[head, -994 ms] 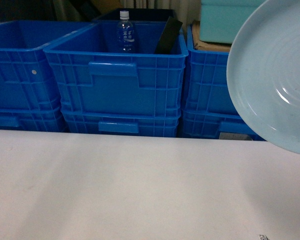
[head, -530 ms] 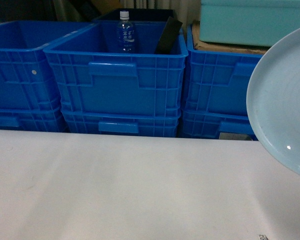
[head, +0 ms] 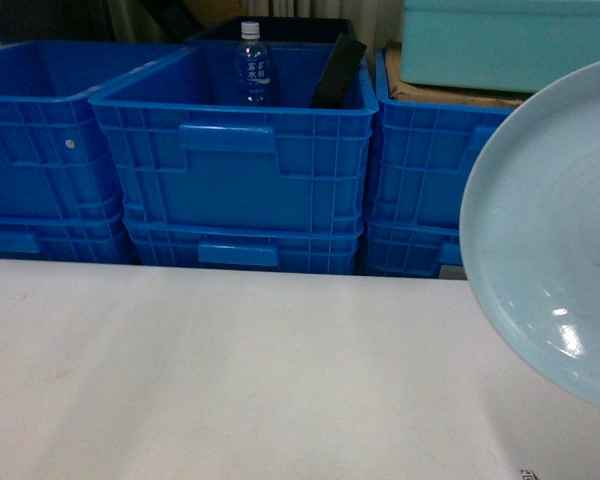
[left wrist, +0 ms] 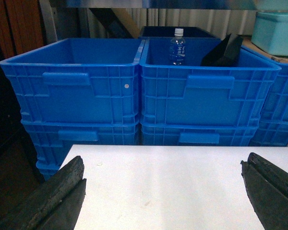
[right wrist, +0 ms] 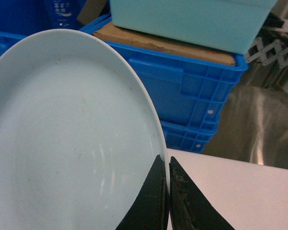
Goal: Place blue tray on left shelf second layer neatly
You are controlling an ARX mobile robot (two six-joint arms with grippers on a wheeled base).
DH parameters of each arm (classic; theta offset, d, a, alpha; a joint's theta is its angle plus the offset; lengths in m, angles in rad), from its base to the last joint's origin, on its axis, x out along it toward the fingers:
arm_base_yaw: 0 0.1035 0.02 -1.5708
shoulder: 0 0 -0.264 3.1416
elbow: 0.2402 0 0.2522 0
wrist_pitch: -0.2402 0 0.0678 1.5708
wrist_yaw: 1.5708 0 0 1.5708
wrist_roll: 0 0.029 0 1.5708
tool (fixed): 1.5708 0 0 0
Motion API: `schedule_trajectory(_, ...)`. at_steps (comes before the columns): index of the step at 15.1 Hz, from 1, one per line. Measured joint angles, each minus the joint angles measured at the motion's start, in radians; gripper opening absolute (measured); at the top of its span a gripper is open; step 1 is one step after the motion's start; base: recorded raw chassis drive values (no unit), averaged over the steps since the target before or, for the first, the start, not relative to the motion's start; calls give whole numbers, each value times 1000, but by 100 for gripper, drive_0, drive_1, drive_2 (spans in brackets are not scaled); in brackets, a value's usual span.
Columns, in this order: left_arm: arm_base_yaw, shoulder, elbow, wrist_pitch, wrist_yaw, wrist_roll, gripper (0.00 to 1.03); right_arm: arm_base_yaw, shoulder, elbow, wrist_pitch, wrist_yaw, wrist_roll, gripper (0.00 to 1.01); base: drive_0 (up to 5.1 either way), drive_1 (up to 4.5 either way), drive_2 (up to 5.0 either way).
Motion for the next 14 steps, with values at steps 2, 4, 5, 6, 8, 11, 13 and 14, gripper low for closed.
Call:
schedule_trajectory(2, 0, 0, 0, 0, 1, 0, 98, -2, 3, -21, 48, -11, -6, 2, 0, 0, 0)
schedule_trajectory(4, 0, 0, 0, 0, 0, 0, 98, -1, 3, -21, 54, -17, -9, 2, 0, 0, 0)
schedule_trajectory(5, 0, 0, 0, 0, 0, 0, 98, -1, 3, -21, 54, -17, -10, 2, 0, 0, 0)
schedule_trajectory(6, 0, 0, 0, 0, 0, 0, 98, -1, 3, -21, 54, -17, -10, 2, 0, 0, 0)
schedule_trajectory(8, 0, 0, 0, 1, 0, 0, 98, -1, 3, -22, 53, -17, -10, 2, 0, 0, 0)
schedule_trajectory(11, 0, 0, 0, 1, -2, 0, 98, -1, 2, -22, 52, -23, -13, 2, 0, 0, 0)
schedule_trajectory(13, 0, 0, 0, -1, -2, 0, 98, 0, 3, -22, 54, -22, -14, 2, 481, -265, -265)
schedule_trajectory(14, 0, 0, 0, 1, 0, 0, 98, 0, 3, -22, 54, -23, -14, 2, 481, -265, -265)
